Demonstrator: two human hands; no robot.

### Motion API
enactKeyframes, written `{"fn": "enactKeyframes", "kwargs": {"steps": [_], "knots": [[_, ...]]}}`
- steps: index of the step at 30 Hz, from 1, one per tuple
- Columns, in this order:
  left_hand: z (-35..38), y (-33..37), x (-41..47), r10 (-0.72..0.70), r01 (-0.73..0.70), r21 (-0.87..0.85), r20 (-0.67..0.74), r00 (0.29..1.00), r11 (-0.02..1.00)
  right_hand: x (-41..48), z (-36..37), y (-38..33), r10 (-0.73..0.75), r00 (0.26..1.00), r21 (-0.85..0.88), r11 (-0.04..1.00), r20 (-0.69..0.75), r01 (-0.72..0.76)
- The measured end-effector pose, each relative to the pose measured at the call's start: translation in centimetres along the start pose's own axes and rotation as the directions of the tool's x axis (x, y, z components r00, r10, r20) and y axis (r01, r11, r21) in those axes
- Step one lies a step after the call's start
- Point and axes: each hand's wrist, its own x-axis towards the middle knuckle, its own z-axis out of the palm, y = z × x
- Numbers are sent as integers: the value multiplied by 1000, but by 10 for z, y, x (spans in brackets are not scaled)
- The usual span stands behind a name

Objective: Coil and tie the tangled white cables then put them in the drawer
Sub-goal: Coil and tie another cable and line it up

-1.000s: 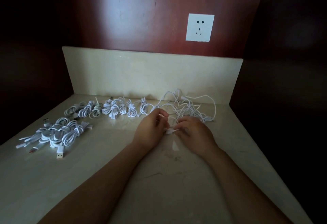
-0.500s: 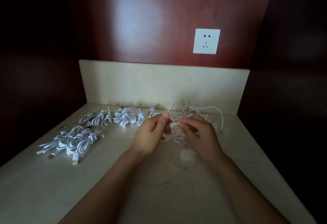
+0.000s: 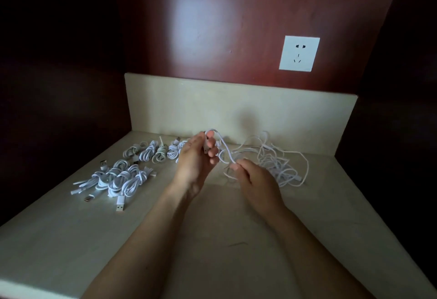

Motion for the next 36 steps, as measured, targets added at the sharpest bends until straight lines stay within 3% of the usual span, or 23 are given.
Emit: {"fn": "enactKeyframes", "kwargs": {"steps": [4,7,10,13,17,22,26,30,32,36], "knots": [[-6,-1,4,-37,33,246,10,999,969,6,-6,10,71,983,81,995,-168,-58],[-7,-2,0,-71,45,534,28,997,845,11,-13,13,139,951,182,979,-277,-90],[-1,-2,-7,-161,20,647,159,974,762,12,-21,17,175,937,260,961,-302,-96],[3,-4,-15,-314,25,715,274,909,698,10,-24,17,149,952,200,975,-269,-96],[3,-7,-21,-453,122,659,358,816,742,8,-25,16,89,964,101,993,-251,-65],[2,-15,-20,-486,190,602,377,788,775,6,-24,13,23,971,34,999,-237,-15],[3,-18,-18,-486,294,537,260,834,791,5,-20,13,-32,972,-35,999,-231,25],[7,-17,-16,-511,347,519,211,833,781,4,-18,10,-25,981,-58,998,-192,14],[6,-20,-12,-447,313,489,184,875,814,3,-18,7,-5,981,-34,999,-192,-1],[4,-24,-8,-179,149,486,16,984,861,2,-18,1,19,987,-25,999,-159,-23]]}}
